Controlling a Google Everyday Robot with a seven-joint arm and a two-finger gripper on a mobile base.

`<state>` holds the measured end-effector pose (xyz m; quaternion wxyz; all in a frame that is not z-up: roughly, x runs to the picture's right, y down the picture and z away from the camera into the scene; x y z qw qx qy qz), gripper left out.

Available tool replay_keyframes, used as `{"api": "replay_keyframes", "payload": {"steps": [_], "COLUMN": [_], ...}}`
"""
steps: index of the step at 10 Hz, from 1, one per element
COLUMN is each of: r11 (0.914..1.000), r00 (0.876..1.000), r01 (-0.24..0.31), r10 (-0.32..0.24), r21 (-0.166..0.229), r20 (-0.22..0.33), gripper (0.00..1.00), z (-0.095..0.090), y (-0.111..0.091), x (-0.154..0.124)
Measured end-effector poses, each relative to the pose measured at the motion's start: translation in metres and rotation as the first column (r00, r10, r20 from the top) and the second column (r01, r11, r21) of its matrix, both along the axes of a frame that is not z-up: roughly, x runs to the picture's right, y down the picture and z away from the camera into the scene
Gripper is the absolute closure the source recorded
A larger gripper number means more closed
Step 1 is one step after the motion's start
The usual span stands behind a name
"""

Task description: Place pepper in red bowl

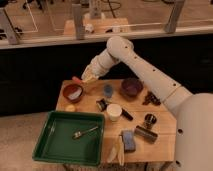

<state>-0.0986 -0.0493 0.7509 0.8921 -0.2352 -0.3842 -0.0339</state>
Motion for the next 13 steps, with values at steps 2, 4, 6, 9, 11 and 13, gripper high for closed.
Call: {"api": "replay_keyframes", "payload": {"steps": [2, 4, 6, 9, 11, 13], "r11": [0.9999, 0.9999, 0.9996, 0.9989, 0.9979, 0.9953], "r00": [1.0, 0.999, 0.998, 0.999, 0.998, 0.995], "r01": [-0.005, 0.002, 0.012, -0.01, -0.039, -0.075], "r10": [0.005, -0.002, -0.01, 0.012, 0.041, 0.078], "r21": [-0.016, -0.014, -0.024, -0.045, -0.051, -0.061], "r20": [-0.01, 0.033, 0.06, 0.043, 0.039, 0.055], "gripper": [1.0, 1.0, 0.88, 0.57, 0.37, 0.22], "z": [0.024, 0.039, 0.057, 0.094, 0.106, 0.111], "y": [0.016, 0.021, 0.027, 0.041, 0.039, 0.034], "x": [-0.008, -0.028, -0.049, -0.05, -0.05, -0.05]}}
